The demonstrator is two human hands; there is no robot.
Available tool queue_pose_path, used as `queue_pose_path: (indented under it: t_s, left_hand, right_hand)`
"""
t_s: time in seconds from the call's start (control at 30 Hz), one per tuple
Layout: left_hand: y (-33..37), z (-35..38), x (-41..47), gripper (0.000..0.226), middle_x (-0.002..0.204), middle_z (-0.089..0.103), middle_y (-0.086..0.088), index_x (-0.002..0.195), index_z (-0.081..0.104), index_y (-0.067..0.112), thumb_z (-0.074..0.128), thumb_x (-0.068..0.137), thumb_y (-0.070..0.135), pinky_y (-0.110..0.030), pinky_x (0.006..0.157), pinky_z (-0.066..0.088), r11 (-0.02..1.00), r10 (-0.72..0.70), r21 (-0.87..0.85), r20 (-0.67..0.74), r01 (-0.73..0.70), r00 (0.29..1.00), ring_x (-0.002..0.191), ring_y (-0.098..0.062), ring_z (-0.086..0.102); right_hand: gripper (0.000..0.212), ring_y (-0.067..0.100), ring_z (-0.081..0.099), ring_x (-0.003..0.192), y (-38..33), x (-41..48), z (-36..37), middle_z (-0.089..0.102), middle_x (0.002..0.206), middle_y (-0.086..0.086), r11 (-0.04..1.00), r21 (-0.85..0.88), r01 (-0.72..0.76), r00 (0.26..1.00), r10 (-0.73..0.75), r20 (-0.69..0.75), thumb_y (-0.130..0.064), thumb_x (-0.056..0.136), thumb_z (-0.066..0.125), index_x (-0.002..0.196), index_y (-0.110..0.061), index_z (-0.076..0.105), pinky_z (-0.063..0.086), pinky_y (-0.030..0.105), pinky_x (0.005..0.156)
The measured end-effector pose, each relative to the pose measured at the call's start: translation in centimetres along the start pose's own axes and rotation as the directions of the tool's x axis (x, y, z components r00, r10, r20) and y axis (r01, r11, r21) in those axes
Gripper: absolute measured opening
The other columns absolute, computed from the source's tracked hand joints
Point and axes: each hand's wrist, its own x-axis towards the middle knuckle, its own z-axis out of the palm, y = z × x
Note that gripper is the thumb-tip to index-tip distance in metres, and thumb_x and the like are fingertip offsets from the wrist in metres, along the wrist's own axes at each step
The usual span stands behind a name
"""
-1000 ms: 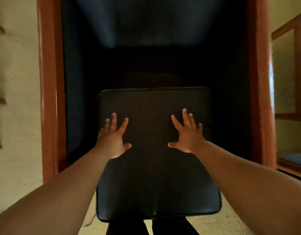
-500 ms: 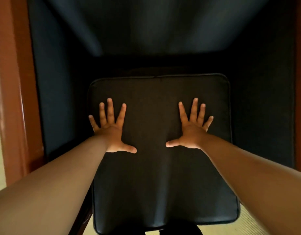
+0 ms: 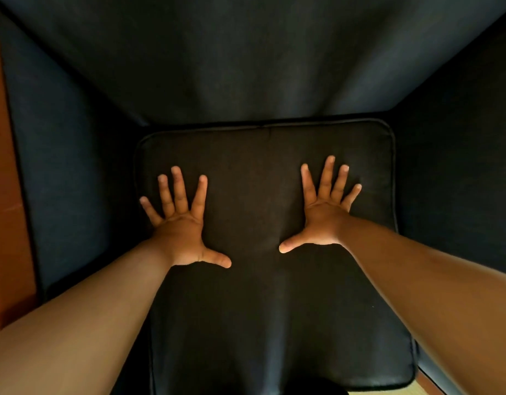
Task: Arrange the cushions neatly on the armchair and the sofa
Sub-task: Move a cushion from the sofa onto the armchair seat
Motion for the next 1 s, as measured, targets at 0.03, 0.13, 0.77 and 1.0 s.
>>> queue_pose_path:
  t_s: [0.03, 0.13, 0.77, 1.0]
  left_hand:
    - [0.0, 0.0, 0.1, 0.172, 0.127, -0.069, -0.016, 0.125, -0.061, 0.029, 0.067, 0.031, 0.096, -0.074, 0.107, -0.019, 1.0, 0.006, -0.006, -0.008, -0.006, 1.0, 0.124, -0.043, -0.057]
    - [0.1, 0.7, 0.2, 0.172, 0.126, -0.07, -0.015, 0.125, -0.061, 0.031, 0.068, 0.031, 0.095, -0.075, 0.107, -0.019, 1.0, 0.019, 0.002, -0.047, -0.019, 0.999, 0.123, -0.042, -0.058]
    - [20.1, -3.7, -28.7, 0.046, 0.143, 0.056, 0.006, 0.142, 0.052, 0.028, 0.061, 0.098, 0.039, -0.037, 0.109, 0.045, 0.891, 0.352, -0.213, -0.235, -0.401, 0.906, 0.131, -0.013, 0.053]
    - [38.7, -5.4, -45.7, 0.047, 0.137, 0.06, 0.011, 0.139, 0.055, 0.027, 0.054, 0.098, 0.052, -0.03, 0.101, 0.045, 0.661, 0.75, 0.105, -0.123, -0.743, 0.65, 0.117, -0.007, 0.058]
  right_hand:
    - [0.17, 0.043, -0.06, 0.121, 0.1, 0.1, 0.0, -0.071, 0.127, 0.011, 1.0, 0.003, 0.002, 1.0, -0.002, -0.001, -0.092, 0.033, 0.074, 0.122, -0.039, -0.06, -0.021, 0.075, 0.107]
    - [0.171, 0.043, -0.06, 0.121, 0.6, 0.1, 0.6, -0.071, 0.127, 0.01, 1.0, 0.008, -0.001, 0.999, 0.001, -0.036, -0.092, 0.032, 0.075, 0.122, -0.039, -0.06, -0.021, 0.075, 0.107]
    - [0.063, 0.015, 0.059, 0.124, 10.5, -36.3, 2.3, 0.061, 0.138, -0.005, 0.643, 0.746, 0.173, 0.956, 0.073, -0.284, -0.048, 0.093, 0.068, 0.15, -0.034, 0.046, 0.044, 0.03, 0.103]
    - [0.049, 0.009, 0.064, 0.111, 26.4, -58.2, 11.4, 0.067, 0.123, -0.01, 0.483, 0.866, 0.127, 0.831, 0.424, -0.359, -0.042, 0.093, 0.071, 0.139, -0.034, 0.056, 0.051, 0.038, 0.104]
